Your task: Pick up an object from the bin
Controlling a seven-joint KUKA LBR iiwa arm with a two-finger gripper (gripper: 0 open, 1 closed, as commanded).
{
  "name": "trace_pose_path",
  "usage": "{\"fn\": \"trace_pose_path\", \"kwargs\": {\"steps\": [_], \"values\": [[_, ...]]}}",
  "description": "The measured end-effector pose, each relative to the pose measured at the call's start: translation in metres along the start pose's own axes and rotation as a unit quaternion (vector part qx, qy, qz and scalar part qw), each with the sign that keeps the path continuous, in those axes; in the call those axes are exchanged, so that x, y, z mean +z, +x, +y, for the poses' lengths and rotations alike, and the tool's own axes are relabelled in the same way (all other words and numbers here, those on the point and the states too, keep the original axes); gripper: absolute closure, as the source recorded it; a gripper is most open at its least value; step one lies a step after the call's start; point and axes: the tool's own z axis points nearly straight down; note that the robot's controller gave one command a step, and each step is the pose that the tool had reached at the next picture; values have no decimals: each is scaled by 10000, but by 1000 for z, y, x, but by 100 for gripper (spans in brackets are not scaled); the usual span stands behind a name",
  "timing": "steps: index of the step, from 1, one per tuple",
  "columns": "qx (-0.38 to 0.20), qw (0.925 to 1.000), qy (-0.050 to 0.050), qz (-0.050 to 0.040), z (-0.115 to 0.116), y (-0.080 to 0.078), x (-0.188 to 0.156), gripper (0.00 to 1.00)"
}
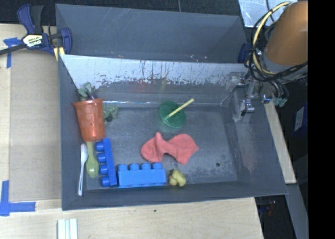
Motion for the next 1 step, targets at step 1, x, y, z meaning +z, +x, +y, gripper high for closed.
{"fn": "trace_pose_path", "kwargs": {"steps": [1], "values": [[-14,10000,7,-43,1,-2,-5,0]]}}
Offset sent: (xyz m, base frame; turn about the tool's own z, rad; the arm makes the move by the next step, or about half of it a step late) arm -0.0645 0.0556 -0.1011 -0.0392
